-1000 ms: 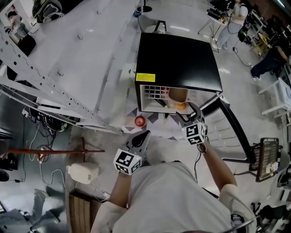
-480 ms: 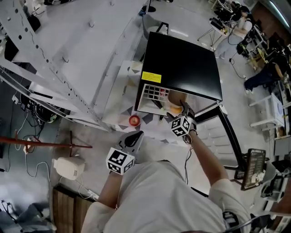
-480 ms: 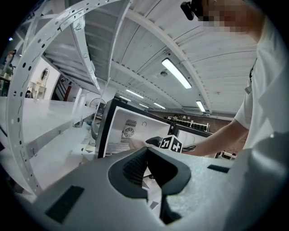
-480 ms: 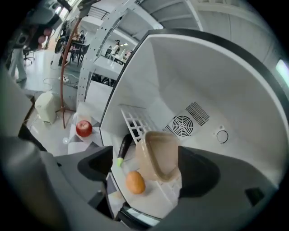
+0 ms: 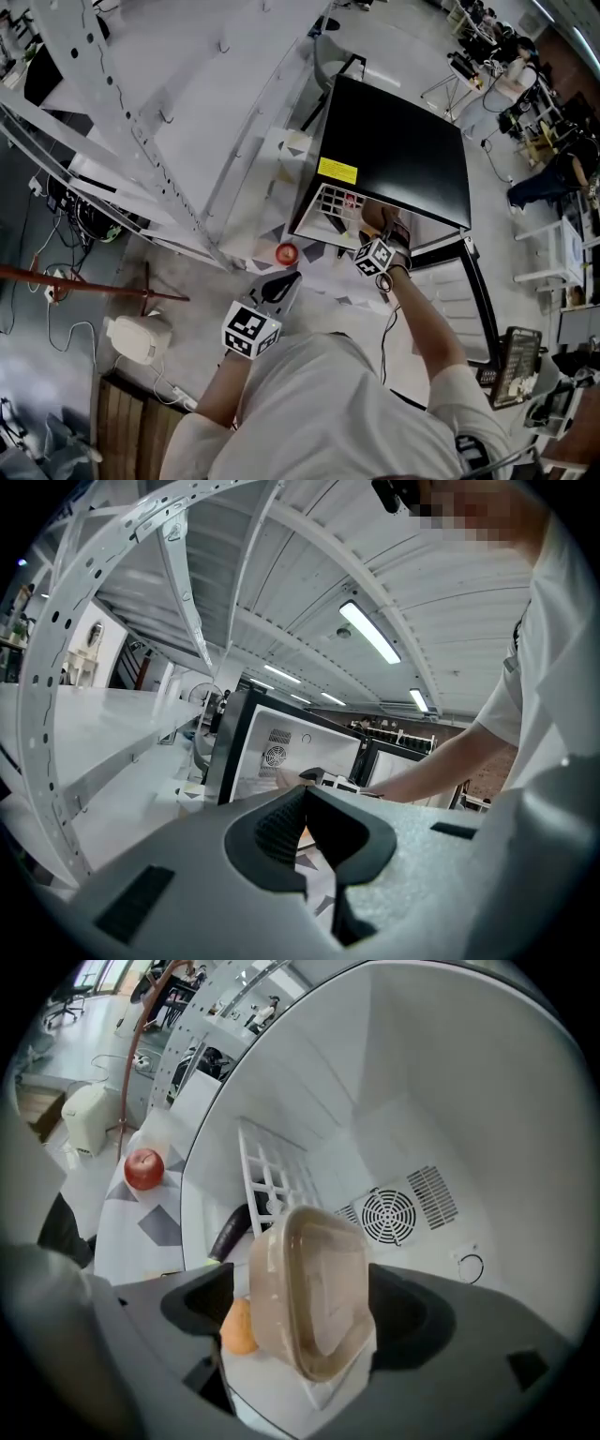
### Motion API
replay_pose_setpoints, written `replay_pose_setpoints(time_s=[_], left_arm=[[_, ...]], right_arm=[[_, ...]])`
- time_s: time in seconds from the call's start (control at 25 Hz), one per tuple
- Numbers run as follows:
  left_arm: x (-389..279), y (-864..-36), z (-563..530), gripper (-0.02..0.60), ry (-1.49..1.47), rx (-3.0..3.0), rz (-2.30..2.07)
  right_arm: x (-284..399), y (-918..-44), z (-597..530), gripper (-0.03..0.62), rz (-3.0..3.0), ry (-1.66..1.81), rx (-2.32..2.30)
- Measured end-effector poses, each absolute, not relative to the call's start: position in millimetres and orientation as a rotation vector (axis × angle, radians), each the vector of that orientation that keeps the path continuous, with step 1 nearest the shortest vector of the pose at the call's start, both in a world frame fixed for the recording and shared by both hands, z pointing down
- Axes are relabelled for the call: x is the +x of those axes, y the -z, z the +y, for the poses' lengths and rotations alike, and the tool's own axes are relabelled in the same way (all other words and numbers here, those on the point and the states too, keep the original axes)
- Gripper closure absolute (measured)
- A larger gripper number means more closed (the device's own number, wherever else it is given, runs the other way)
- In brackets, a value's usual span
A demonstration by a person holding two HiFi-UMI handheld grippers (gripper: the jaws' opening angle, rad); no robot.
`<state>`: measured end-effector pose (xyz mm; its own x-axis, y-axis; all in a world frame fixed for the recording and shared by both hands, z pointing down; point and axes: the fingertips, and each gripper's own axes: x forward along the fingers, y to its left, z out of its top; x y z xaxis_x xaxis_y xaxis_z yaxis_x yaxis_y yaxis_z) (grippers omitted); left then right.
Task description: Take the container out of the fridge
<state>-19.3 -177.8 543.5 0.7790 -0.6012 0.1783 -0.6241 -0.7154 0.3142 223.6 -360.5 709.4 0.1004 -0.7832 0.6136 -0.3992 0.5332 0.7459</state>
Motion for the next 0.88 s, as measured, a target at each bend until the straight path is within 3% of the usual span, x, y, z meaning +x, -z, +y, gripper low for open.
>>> replay_pose_setpoints(time_s=[0.12, 0.24, 0.36, 0.88], left_arm=[[-20, -546, -178, 0.577, -0.096, 2.608, -0.929], [-22, -547, -180, 0.577, -0.095, 2.604, -0.930], [-25, -549, -181, 0.577, -0.100, 2.598, -0.933], [-29, -551, -178, 0.577, -0.106, 2.605, -0.909]], right_arm=[[227, -711, -367, 0.139, -1.484, 0.400, 1.056], [232, -712, -372, 0.182, -1.459, 0.396, 1.074], [236, -715, -370, 0.298, -1.421, 0.411, 1.050], [212, -693, -353, 0.338, -1.573, 0.425, 1.084]])
